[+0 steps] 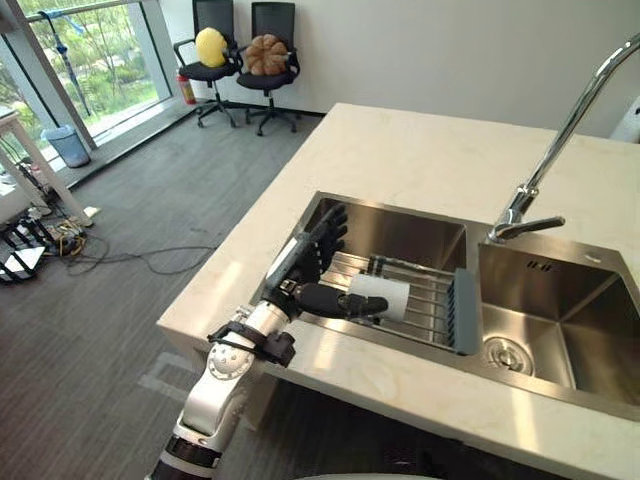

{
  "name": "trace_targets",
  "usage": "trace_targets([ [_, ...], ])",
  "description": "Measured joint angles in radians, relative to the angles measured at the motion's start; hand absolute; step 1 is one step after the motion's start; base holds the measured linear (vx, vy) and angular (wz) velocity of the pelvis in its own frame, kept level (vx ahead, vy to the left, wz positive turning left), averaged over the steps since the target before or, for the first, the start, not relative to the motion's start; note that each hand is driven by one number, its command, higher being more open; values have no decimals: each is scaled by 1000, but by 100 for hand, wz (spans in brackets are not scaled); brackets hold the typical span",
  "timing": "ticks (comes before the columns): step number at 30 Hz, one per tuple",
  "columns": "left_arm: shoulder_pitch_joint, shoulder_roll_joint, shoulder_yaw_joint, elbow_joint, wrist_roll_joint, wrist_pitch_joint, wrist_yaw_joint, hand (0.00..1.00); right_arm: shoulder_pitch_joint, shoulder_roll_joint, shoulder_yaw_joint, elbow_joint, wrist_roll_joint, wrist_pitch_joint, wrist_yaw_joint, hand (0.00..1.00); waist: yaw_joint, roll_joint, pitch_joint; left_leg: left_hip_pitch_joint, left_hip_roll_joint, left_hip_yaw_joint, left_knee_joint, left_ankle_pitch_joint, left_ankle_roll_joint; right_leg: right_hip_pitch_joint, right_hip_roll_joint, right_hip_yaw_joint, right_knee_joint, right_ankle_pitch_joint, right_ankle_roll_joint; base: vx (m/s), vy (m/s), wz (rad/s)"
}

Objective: Walk over to the sink, pick up the cup, carry it to the dishwasher, place the cup inside the dishwasher, then close the dishwasher door

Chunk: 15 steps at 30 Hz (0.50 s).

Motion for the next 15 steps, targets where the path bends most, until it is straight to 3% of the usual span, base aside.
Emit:
trace_targets([
  [1, 0, -14, 0, -6, 0, 0, -7, 100, -1, -11, 1, 9, -21, 7, 0, 100, 4, 16, -10, 2, 25, 10, -12, 1, -13, 16, 35, -2, -53, 22, -8, 184, -125, -26],
  [4, -11, -43, -1, -20, 6, 0, -14, 100, -2, -19, 5, 14, -20, 8, 0, 100, -4, 20, -13, 22, 60, 29, -25, -4, -31, 39, 73, -1, -94, 33, -15, 164, -86, -23],
  [7, -15, -26, -5, -22, 41, -13, -14, 100, -15, -42, 24, 17, -19, 11, 2, 100, -26, 25, -9, 56, 53, 62, -40, -6, -30, 76, 73, -3, -140, 49, -18, 69, -5, -16],
  [10, -14, 7, -9, -22, 62, -43, -13, 100, -17, -47, 39, 18, -19, 10, 2, 100, -26, 25, -3, 51, 42, 69, -40, -11, -22, 81, 70, -3, -171, 70, -15, -11, 25, -4],
  [15, -4, 75, -11, -18, 259, -119, -4, 100, -12, -46, 39, 18, -19, 9, 16, 100, -28, 26, 12, 51, 35, 73, -33, -14, -17, 92, 63, 1, -195, 89, -13, -75, 2, -3],
])
